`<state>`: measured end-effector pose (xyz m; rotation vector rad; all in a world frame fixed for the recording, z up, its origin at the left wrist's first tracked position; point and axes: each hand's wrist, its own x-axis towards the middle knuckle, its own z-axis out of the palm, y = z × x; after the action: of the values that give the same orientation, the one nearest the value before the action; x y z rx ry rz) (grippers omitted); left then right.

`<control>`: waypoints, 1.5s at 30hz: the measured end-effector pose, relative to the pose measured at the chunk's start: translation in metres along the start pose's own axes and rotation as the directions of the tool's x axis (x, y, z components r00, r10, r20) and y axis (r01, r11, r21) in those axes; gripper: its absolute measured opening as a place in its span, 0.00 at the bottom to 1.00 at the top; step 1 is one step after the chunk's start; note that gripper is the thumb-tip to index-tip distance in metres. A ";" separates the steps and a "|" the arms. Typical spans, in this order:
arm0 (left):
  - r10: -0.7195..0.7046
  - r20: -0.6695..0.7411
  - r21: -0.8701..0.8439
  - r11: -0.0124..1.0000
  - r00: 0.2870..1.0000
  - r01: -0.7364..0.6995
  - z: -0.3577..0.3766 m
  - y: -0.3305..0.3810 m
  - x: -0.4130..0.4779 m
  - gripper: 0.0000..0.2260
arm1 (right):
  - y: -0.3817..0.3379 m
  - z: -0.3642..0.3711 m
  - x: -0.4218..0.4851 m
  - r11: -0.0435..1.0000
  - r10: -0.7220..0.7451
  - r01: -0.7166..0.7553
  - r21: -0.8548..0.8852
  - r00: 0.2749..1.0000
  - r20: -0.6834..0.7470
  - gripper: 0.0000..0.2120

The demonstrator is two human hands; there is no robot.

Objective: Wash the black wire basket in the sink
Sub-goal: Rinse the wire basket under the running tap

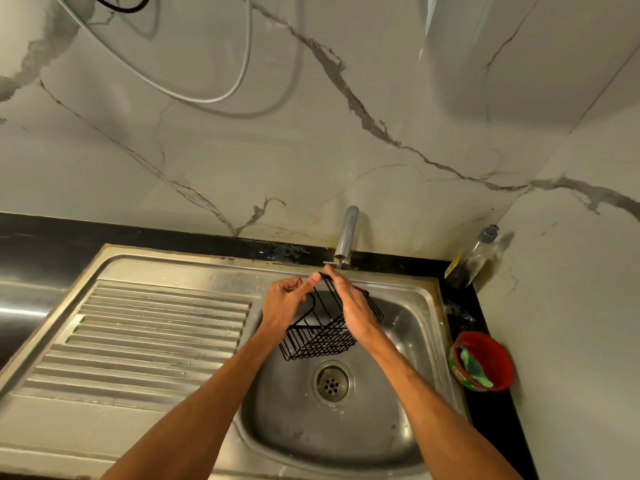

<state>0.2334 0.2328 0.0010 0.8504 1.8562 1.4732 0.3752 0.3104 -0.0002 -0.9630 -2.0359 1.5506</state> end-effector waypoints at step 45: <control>-0.101 0.092 -0.184 0.976 0.991 0.117 -0.020 0.006 0.015 0.14 | -0.001 0.013 0.000 0.579 -0.234 0.210 -0.788 0.969 0.086 0.29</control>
<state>0.2093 0.2346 0.0093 0.6960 1.6463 1.4955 0.3660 0.3011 -0.0030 -0.9193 -2.7490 0.4170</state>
